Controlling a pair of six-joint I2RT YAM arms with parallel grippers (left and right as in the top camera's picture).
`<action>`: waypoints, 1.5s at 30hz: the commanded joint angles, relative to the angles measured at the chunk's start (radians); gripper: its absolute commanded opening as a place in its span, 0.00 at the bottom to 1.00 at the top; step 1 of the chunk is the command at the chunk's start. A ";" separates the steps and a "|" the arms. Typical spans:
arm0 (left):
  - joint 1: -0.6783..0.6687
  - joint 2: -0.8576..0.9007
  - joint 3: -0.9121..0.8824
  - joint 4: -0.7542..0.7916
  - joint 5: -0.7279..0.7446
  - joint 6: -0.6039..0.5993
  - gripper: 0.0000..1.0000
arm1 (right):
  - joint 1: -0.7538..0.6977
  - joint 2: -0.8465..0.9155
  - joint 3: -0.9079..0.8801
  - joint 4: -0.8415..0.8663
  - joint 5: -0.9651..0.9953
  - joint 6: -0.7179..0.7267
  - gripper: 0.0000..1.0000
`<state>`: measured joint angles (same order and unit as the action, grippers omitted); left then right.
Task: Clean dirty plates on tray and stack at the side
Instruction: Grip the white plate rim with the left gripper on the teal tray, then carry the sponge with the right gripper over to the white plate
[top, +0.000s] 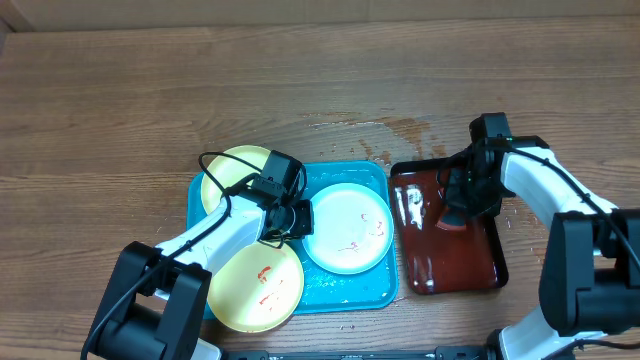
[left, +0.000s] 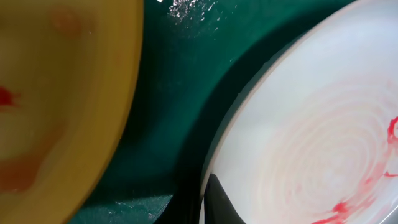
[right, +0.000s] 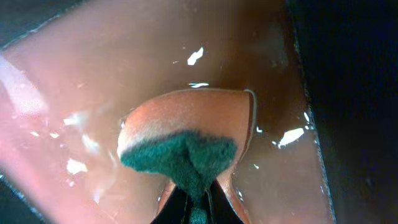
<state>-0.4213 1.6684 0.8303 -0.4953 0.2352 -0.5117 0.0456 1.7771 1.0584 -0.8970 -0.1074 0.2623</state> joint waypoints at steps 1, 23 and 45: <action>-0.009 0.055 -0.027 -0.002 -0.087 -0.041 0.04 | 0.000 -0.089 0.024 -0.030 -0.010 0.015 0.04; -0.009 0.055 -0.027 -0.028 -0.221 -0.193 0.04 | 0.000 -0.127 -0.219 0.135 -0.101 0.055 0.04; -0.009 0.055 -0.014 -0.133 -0.379 -0.203 0.04 | 0.079 -0.193 0.095 -0.138 -0.115 -0.153 0.04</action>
<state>-0.4393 1.6684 0.8673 -0.5804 0.0521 -0.6899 0.1017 1.6054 1.1336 -1.0275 -0.2138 0.1375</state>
